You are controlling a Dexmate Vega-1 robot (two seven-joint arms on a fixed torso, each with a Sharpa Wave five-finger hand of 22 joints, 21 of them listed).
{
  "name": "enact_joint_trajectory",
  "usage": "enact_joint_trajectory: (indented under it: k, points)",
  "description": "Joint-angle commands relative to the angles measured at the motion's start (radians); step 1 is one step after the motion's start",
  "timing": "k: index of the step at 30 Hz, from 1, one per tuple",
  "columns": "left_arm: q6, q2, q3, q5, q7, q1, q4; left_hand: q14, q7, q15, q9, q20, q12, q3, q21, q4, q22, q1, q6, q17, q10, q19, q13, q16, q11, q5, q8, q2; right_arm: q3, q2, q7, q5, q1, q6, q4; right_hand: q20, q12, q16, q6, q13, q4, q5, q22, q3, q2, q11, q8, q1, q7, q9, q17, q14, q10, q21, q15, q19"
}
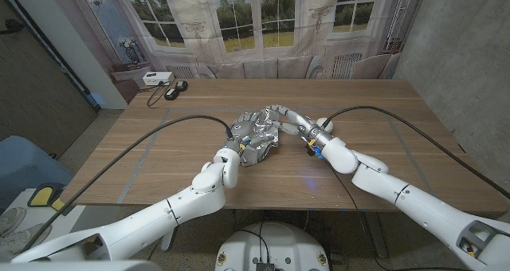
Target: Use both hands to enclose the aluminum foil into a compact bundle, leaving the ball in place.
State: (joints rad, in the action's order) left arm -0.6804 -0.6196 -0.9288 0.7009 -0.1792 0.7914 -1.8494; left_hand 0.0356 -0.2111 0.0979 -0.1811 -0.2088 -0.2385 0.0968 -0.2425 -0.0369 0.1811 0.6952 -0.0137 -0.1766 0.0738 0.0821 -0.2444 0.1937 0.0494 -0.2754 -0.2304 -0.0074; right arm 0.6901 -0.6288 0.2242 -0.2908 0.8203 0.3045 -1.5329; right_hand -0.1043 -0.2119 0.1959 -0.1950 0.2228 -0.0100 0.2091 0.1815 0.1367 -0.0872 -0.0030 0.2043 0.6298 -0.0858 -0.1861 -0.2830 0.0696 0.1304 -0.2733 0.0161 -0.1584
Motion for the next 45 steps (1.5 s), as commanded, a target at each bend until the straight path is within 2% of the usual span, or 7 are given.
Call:
enact_joint_trajectory:
  k: [1,9,17,21,29,38,45]
  points:
    - [-0.024,0.017,-0.114,0.143,0.220,-0.135,0.059,0.017,-0.008,-0.012,-0.003,-0.006,0.002,-0.002,0.012,0.009,-0.001,0.021,0.021,0.000,0.012,-0.003,0.005,-0.008,0.018,-0.006,-0.001,0.007,-0.035,0.018,0.138,-0.046,0.027,0.104,0.027,-0.005,-0.009,0.009,-0.021,0.001,-0.002,-0.004,0.001,-0.005,-0.002,0.002,0.008,-0.015,0.002,-0.002,0.003,0.018,0.020,0.002,0.003,-0.011]
    - [-0.101,0.060,-0.237,0.330,0.518,-0.247,0.121,0.008,-0.008,-0.012,-0.003,-0.002,0.010,-0.006,0.020,0.018,0.001,0.035,-0.006,-0.001,0.023,0.001,0.016,-0.003,0.006,-0.007,0.024,0.014,-0.045,0.024,0.155,-0.064,0.030,0.113,0.035,-0.002,-0.011,0.015,-0.023,0.000,0.000,-0.005,0.001,-0.007,-0.002,0.001,0.006,-0.024,-0.001,-0.002,0.006,0.033,0.028,-0.001,0.006,-0.027]
    - [-0.131,0.106,-0.276,0.465,0.633,-0.274,0.182,-0.064,0.037,-0.008,-0.009,0.016,0.011,0.020,-0.071,0.126,0.001,0.223,-0.100,-0.005,0.030,0.386,0.028,0.004,-0.068,-0.103,0.045,-0.053,-0.045,0.028,0.151,-0.074,0.020,0.104,0.047,-0.001,-0.010,0.016,-0.022,-0.001,0.001,-0.005,0.001,-0.007,-0.003,-0.001,0.004,-0.030,-0.003,-0.002,0.008,0.036,0.029,0.000,0.006,-0.029]
    - [-0.122,0.114,-0.259,0.488,0.578,-0.252,0.198,-0.140,0.021,-0.072,-0.014,0.097,-0.012,0.030,-0.105,0.134,0.002,0.265,-0.057,-0.011,-0.016,0.521,0.019,0.022,-0.060,-0.148,0.023,-0.037,-0.044,0.027,0.150,-0.084,0.017,0.093,0.047,-0.001,-0.010,0.016,-0.022,-0.001,0.002,-0.005,0.001,-0.007,-0.003,-0.001,0.003,-0.032,-0.003,-0.002,0.009,0.036,0.029,0.001,0.007,-0.030]
    - [-0.098,0.133,-0.195,0.475,0.335,-0.176,0.219,-0.456,0.080,-0.275,-0.041,0.379,-0.121,-0.047,-0.234,0.192,0.016,0.547,0.498,-0.019,-0.289,0.866,-0.039,0.076,0.006,-0.087,-0.161,0.080,-0.045,0.024,0.155,-0.092,0.015,0.079,0.044,0.002,-0.010,0.018,-0.023,-0.001,0.001,-0.005,0.001,-0.006,-0.005,-0.001,0.002,-0.034,-0.005,-0.001,0.012,0.040,0.032,0.002,0.008,-0.033]
    - [-0.041,0.141,-0.150,0.424,0.174,-0.142,0.235,-0.727,0.319,-0.322,-0.033,0.427,-0.203,-0.162,-0.348,0.207,0.028,0.770,0.844,-0.027,-0.569,0.921,-0.062,0.124,0.062,0.071,-0.229,0.118,-0.050,0.019,0.177,-0.097,0.020,0.082,0.044,0.003,-0.015,0.020,-0.029,-0.002,-0.004,-0.005,0.001,0.001,-0.012,0.002,0.002,-0.029,-0.007,-0.001,0.018,0.051,0.050,0.003,0.011,-0.037]
    - [-0.003,0.138,-0.129,0.400,0.029,-0.116,0.241,-1.055,0.357,-0.331,-0.036,0.429,-0.275,-0.208,-0.427,0.201,0.011,0.883,1.069,-0.114,-0.835,0.909,-0.117,0.275,0.055,0.098,-0.234,0.104,-0.051,0.016,0.189,-0.105,0.025,0.080,0.040,0.004,-0.017,0.020,-0.034,-0.003,-0.006,-0.005,0.001,0.003,-0.015,0.003,0.002,-0.029,-0.007,-0.001,0.021,0.054,0.058,0.004,0.012,-0.041]
